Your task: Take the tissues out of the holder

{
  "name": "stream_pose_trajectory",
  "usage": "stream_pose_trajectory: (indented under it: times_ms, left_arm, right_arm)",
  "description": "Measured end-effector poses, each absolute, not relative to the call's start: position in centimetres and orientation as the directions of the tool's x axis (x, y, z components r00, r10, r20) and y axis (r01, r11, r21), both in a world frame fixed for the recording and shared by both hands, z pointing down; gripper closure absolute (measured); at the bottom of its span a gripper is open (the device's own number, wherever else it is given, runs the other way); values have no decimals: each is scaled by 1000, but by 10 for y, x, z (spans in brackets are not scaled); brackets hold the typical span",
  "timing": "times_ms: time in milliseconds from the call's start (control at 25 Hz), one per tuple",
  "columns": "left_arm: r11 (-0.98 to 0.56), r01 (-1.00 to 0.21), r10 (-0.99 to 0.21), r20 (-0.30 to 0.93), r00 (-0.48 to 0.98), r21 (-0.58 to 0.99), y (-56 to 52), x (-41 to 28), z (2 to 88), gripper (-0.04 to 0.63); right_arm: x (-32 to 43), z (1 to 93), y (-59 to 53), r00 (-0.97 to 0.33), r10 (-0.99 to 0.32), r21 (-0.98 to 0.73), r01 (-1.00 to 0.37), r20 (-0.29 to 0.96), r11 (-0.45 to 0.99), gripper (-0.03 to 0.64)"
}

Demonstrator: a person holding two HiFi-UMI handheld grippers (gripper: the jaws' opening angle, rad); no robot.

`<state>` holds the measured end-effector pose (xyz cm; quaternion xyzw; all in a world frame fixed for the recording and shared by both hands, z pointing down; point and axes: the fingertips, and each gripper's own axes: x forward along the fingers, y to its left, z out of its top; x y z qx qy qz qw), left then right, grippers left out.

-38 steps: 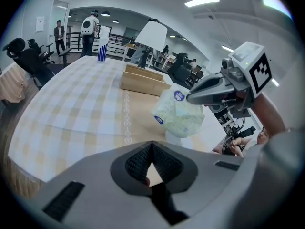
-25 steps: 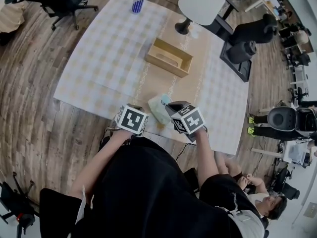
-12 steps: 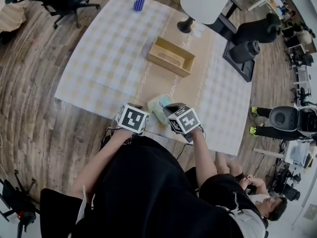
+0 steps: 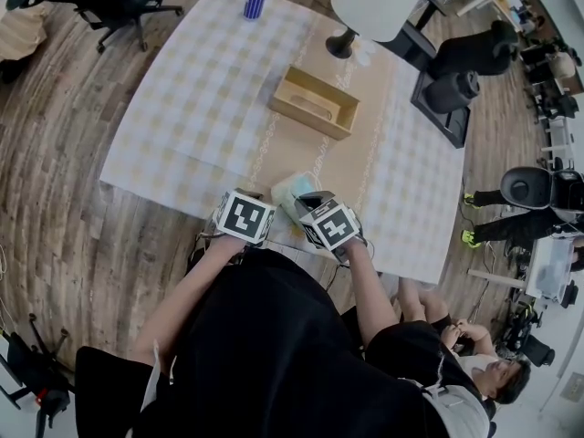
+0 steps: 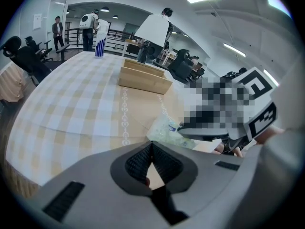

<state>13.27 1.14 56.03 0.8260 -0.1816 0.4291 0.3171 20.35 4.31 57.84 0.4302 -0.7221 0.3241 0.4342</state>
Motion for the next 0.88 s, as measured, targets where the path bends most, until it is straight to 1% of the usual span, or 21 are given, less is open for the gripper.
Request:
stream_pose_trajectory:
  times_ms: [360, 640, 880]
  left_arm:
    - [-752, -548, -12, 822, 569, 368, 20, 147, 564, 595]
    - [-756, -543, -10, 823, 568, 365, 21, 150, 574, 595]
    - [-762, -546, -22, 828, 560, 349, 23, 149, 579, 595]
  right_arm:
    - [210, 571, 44, -159, -444, -38, -962, 882, 269, 603]
    - [207, 572, 41, -109, -476, -43, -988, 873, 146, 603]
    - [218, 574, 46, -54, -484, -111, -990, 874, -91, 603]
